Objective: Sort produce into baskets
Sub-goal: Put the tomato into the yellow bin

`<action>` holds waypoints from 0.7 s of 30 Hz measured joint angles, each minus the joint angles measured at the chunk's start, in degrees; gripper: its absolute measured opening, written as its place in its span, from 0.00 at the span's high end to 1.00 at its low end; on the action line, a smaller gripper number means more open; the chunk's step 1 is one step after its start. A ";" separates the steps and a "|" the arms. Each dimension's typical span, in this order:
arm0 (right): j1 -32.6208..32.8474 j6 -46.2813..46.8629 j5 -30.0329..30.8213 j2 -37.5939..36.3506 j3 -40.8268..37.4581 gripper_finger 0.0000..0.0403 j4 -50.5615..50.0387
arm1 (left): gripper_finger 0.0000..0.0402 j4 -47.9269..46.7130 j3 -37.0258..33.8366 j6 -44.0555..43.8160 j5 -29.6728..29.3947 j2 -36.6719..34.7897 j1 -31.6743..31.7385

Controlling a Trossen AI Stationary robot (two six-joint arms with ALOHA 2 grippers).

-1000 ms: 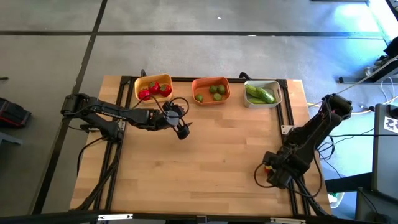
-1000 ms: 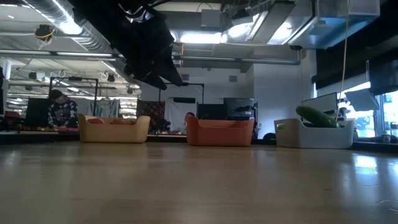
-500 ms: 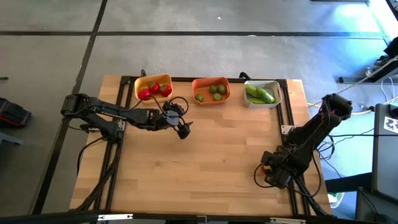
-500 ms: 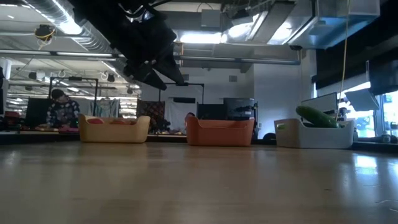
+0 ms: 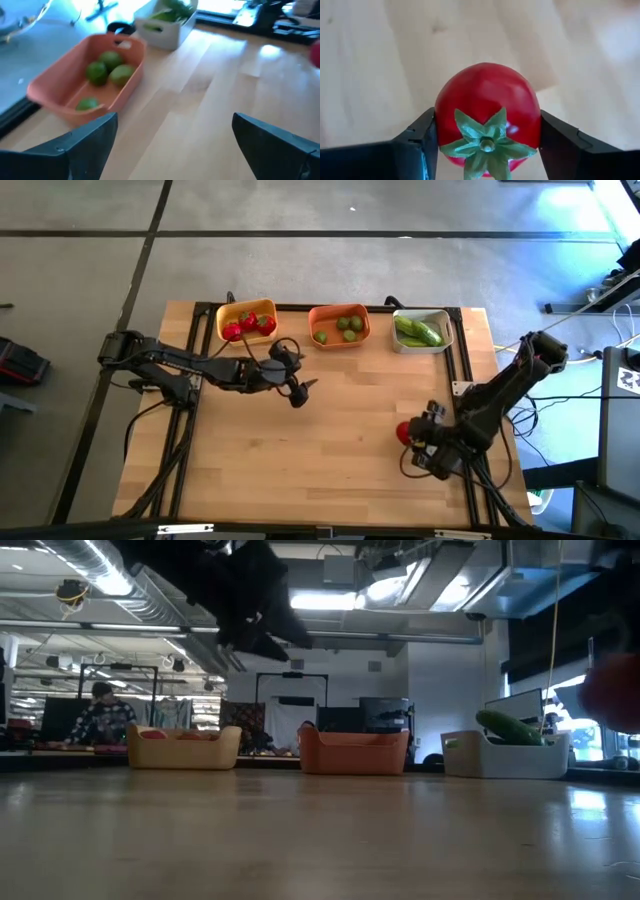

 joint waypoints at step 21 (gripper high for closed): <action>-25.13 -36.42 7.92 -0.04 0.89 0.42 8.34 | 0.03 5.21 0.02 12.20 0.04 0.00 -4.02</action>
